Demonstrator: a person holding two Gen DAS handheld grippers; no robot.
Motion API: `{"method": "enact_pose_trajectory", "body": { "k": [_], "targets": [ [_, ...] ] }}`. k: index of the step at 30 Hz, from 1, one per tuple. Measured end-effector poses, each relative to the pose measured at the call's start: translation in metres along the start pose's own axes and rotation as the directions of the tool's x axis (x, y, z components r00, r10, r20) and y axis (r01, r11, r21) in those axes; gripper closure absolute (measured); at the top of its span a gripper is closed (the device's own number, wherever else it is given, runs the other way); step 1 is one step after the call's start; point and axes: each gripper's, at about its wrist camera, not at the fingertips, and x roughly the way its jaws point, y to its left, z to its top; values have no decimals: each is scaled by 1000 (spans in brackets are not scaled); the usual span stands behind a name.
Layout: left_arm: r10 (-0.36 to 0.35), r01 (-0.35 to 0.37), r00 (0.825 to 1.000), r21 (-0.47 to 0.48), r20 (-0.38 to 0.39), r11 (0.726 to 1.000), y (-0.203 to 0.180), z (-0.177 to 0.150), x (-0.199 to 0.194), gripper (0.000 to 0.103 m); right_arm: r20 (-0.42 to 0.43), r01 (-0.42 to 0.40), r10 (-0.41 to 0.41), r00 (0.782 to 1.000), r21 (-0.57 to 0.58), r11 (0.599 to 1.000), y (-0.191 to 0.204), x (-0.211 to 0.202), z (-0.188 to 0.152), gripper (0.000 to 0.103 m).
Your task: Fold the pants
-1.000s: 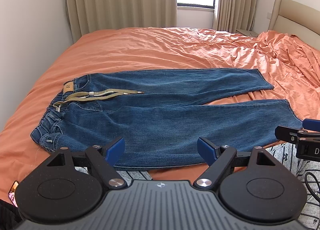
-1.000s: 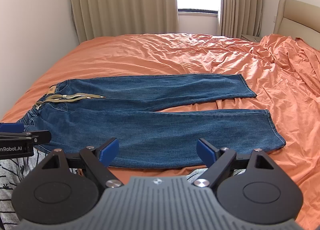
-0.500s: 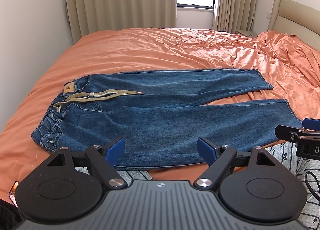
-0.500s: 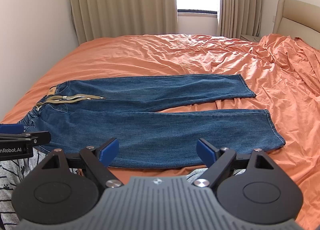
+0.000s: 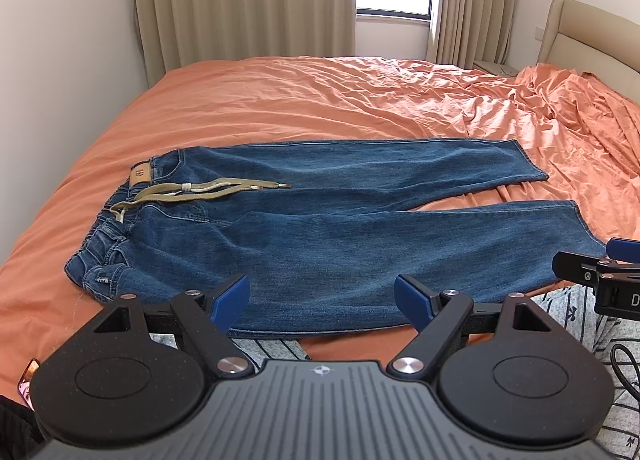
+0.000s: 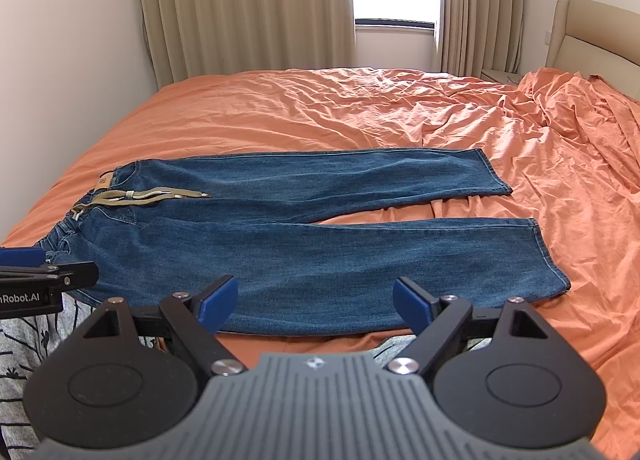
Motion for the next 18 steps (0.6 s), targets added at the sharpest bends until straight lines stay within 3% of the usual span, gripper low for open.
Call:
{"method": "enact_pose_trajectory", "body": {
  "k": [10, 18],
  "targets": [
    [-32, 32, 999, 3, 6, 999, 9, 3, 1, 7, -2, -23, 23, 1000, -3, 1000, -7, 2, 0, 22],
    [-31, 28, 999, 104, 26, 994, 62, 12, 15, 24, 34, -42, 44, 998, -54, 998, -42, 16, 13, 24]
  ]
}}
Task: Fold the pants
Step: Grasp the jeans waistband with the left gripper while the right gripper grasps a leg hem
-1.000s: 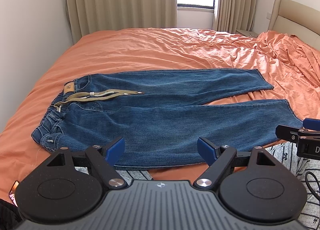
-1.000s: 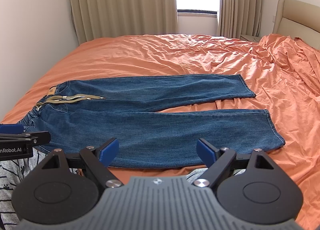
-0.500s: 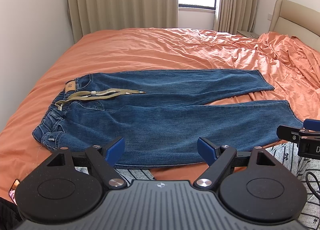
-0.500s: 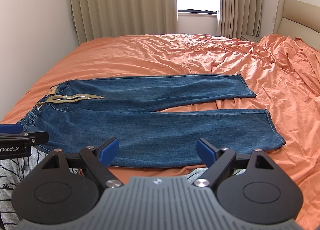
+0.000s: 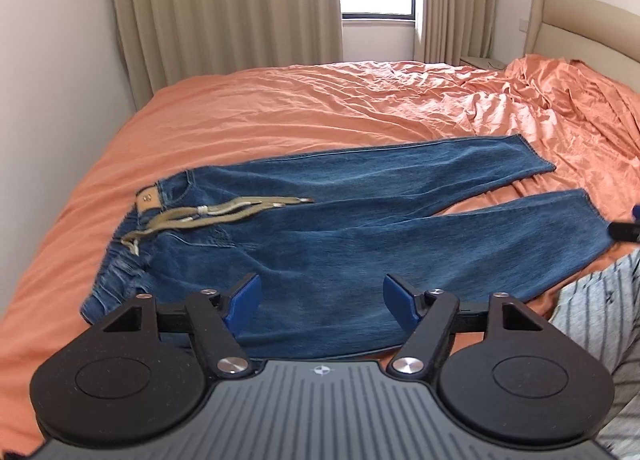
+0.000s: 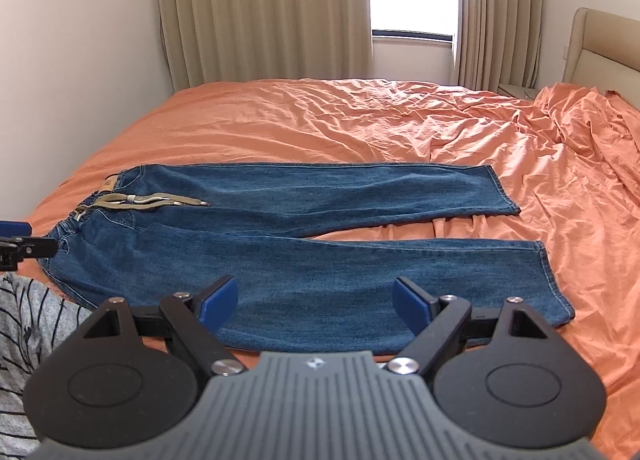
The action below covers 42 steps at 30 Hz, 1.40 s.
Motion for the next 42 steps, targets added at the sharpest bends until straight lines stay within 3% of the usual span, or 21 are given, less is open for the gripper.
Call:
{"method": "enact_pose_trajectory", "body": {
  "k": [4, 9, 12, 18, 24, 28, 32, 34, 37, 39, 42],
  "targets": [
    [-10, 10, 1000, 22, 0, 1000, 44, -8, 6, 33, -20, 58, -57, 998, 46, 997, -26, 8, 13, 28],
    [138, -137, 990, -46, 21, 990, 116, -38, 21, 33, -39, 105, -98, 994, 241, 965, -60, 11, 19, 22],
    [243, -242, 970, -24, 24, 970, 151, -66, 34, 33, -35, 151, -147, 988, 297, 943, -67, 10, 20, 22],
    [326, -326, 945, 8, 11, 945, 208, -125, 66, 33, -20, 249, -258, 966, 333, 909, -61, 7, 22, 22],
    [353, -349, 934, 68, -59, 934, 233, -165, 89, 36, 20, 343, -378, 925, 379, 860, -55, 4, 27, 22],
    [383, -374, 920, 102, -80, 922, 239, -175, 101, 36, 9, 371, -404, 915, 375, 850, -50, 13, 30, 22],
    [462, -454, 886, 135, -36, 881, 247, -170, 104, 36, -26, 429, -446, 895, 328, 842, -48, 25, 35, 22],
    [486, -487, 872, 172, 49, 856, 245, -162, 93, 36, -62, 440, -443, 894, 308, 844, -55, 33, 37, 22],
    [433, -443, 896, 244, 93, 863, 241, -144, 85, 34, -120, 433, -416, 901, 262, 863, -66, 48, 39, 22],
    [369, -378, 925, 347, 94, 859, 234, -135, 86, 28, -160, 439, -411, 897, 233, 868, -75, 58, 39, 22],
    [282, -274, 957, 517, 65, 811, 221, -132, 97, 26, -194, 440, -402, 895, 229, 868, -87, 66, 38, 22]
  ]
}}
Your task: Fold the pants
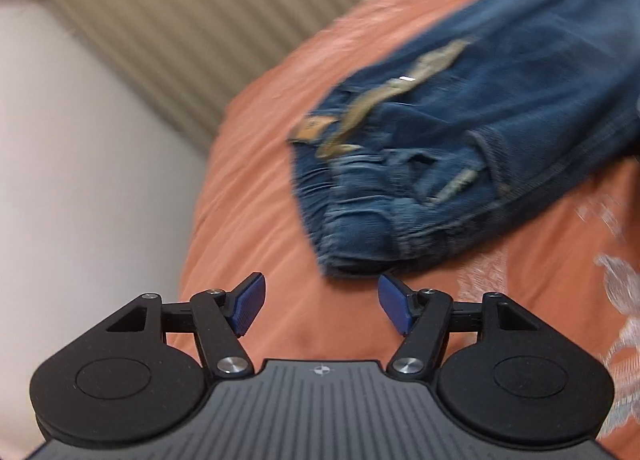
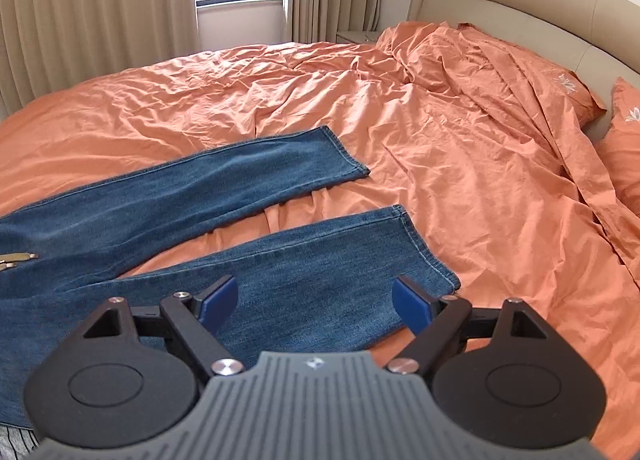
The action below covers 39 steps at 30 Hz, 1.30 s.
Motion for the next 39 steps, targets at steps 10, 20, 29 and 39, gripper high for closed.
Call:
{"method": "enact_pose_trajectory", "body": {
  "k": [10, 20, 29, 39],
  "targets": [
    [-70, 31, 996, 502, 58, 864, -51, 9, 22, 26, -94, 28, -22, 995, 64, 998, -36, 19, 15, 22],
    [-124, 104, 992, 531, 2, 841, -46, 19, 23, 83, -115, -96, 76, 990, -180, 979, -53, 34, 27, 39],
    [-125, 124, 992, -14, -29, 992, 10, 87, 20, 85, -189, -166, 58, 980, -632, 757, -73, 88, 9, 62],
    [-77, 30, 976, -229, -201, 973, 25, 117, 30, 86, -220, -208, 15, 975, -895, 394, -95, 144, -52, 86]
  ]
}}
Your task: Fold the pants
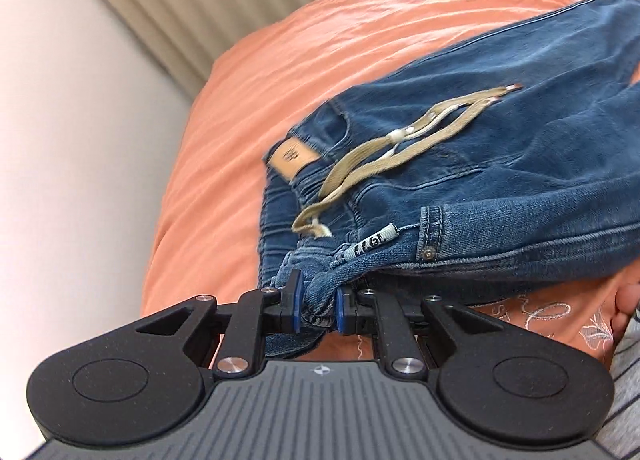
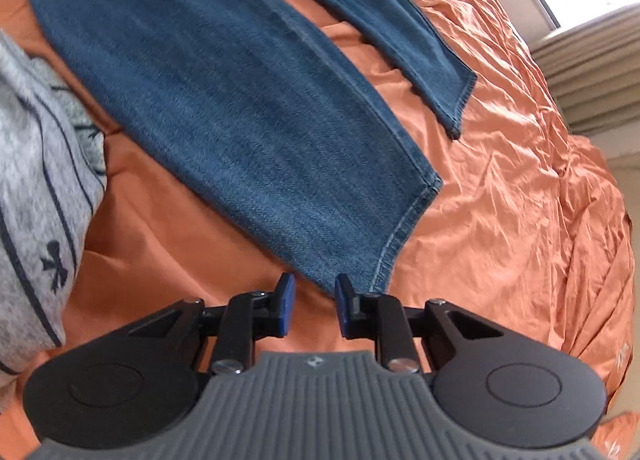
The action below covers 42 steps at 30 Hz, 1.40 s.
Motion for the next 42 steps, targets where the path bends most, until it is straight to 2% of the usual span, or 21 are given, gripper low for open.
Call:
{"method": "enact_pose_trajectory", "body": {
  "k": [3, 8, 9, 10, 14, 19, 23, 25, 28, 33, 38, 42],
  "targets": [
    [23, -24, 999, -26, -40, 999, -2, 5, 0, 86, 27, -3, 4, 1000, -63, 998, 10, 17, -5, 86],
    [57, -64, 995, -80, -81, 995, -6, 12, 6, 86, 114, 96, -83, 990, -114, 989, 23, 29, -12, 86],
    [63, -71, 994, -92, -85, 993, -6, 12, 5, 86, 128, 111, -97, 987, -108, 988, 23, 29, -13, 91],
    [67, -75, 994, -101, -88, 992, -5, 12, 5, 86, 143, 124, -110, 984, -92, 988, 23, 28, -14, 103],
    [83, -92, 994, -135, -74, 987, -4, 14, -4, 86, 218, 159, -165, 962, 43, 986, 5, 5, -12, 103],
    [99, -100, 995, -191, -18, 976, 10, 29, -22, 86, 304, 239, -293, 906, 202, 950, -36, -39, 12, 103],
    [107, -96, 994, -252, 31, 963, 35, 61, -34, 87, 304, 243, -338, 890, 310, 919, -89, -58, 47, 103],
    [115, -98, 992, -279, 47, 955, 45, 82, -33, 87, 282, 244, -353, 892, 356, 902, -117, -55, 70, 103],
    [132, -116, 991, -298, 34, 947, 55, 116, -17, 87, 234, 225, -345, 909, 422, 878, -159, -34, 109, 103],
    [146, -146, 989, -287, -22, 947, 59, 169, 45, 88, 165, 227, -325, 931, 434, 872, -206, 24, 178, 103],
    [133, -154, 986, -240, -101, 958, 51, 199, 122, 87, 100, 214, -271, 957, 387, 897, -224, 105, 234, 103],
    [110, -144, 977, -184, -183, 972, 38, 210, 182, 87, 32, 187, -210, 977, 345, 920, -226, 167, 260, 103]
  ]
}}
